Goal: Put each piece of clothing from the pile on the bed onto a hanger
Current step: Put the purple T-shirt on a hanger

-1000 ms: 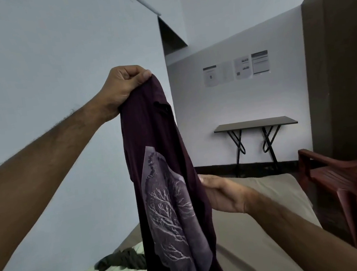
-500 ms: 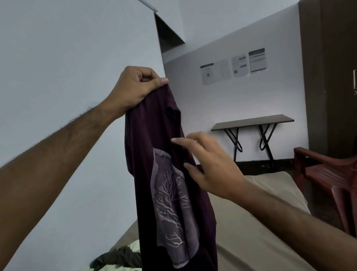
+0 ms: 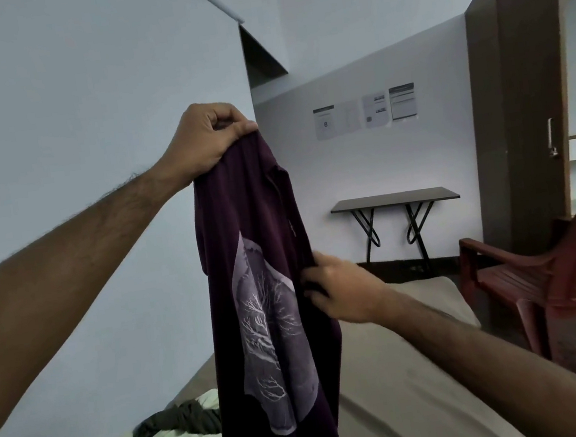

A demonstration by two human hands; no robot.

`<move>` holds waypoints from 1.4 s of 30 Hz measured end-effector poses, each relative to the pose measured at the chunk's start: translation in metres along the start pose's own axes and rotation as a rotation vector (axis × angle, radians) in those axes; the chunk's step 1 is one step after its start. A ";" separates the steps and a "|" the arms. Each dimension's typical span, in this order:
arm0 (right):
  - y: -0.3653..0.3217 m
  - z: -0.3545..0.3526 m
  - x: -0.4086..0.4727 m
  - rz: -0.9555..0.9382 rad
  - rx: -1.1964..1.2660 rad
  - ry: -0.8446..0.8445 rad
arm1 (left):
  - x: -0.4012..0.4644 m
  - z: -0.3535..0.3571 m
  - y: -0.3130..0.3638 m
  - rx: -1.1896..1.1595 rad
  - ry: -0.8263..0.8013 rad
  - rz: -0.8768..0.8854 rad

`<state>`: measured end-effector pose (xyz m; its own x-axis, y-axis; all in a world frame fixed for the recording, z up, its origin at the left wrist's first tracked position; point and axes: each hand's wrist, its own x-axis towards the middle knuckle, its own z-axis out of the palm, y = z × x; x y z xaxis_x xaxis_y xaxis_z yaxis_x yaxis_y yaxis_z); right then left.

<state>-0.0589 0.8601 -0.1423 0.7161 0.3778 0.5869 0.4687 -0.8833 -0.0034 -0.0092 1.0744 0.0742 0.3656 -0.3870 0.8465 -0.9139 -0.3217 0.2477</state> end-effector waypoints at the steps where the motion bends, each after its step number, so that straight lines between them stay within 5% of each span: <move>1: 0.001 0.006 -0.003 -0.012 -0.116 -0.130 | 0.003 0.000 0.001 0.009 0.043 0.015; 4: 0.021 0.020 -0.014 0.052 -0.135 -0.323 | 0.009 -0.005 0.001 0.094 0.114 0.033; 9: 0.074 -0.035 -0.024 0.231 0.341 -0.121 | 0.006 -0.028 -0.027 0.290 0.116 -0.057; 13: 0.111 -0.122 -0.010 0.371 0.403 0.064 | 0.008 -0.027 -0.052 0.318 0.111 -0.074; 21: 0.109 -0.250 0.027 0.368 0.347 0.094 | 0.022 -0.012 -0.064 0.249 0.221 -0.138; 27: 0.094 -0.272 0.021 0.385 0.362 0.241 | 0.027 -0.026 -0.048 0.284 0.302 -0.067; 34: 0.062 -0.278 0.009 0.436 0.462 0.174 | 0.021 -0.044 -0.043 0.288 0.408 0.052; 42: 0.065 -0.252 0.013 0.390 0.577 0.277 | 0.002 -0.052 -0.078 0.214 0.317 0.110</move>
<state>-0.1493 0.7380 0.0689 0.7652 -0.0839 0.6383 0.4589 -0.6243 -0.6322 0.0533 1.1440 0.0814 0.1647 -0.1539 0.9743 -0.8750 -0.4786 0.0723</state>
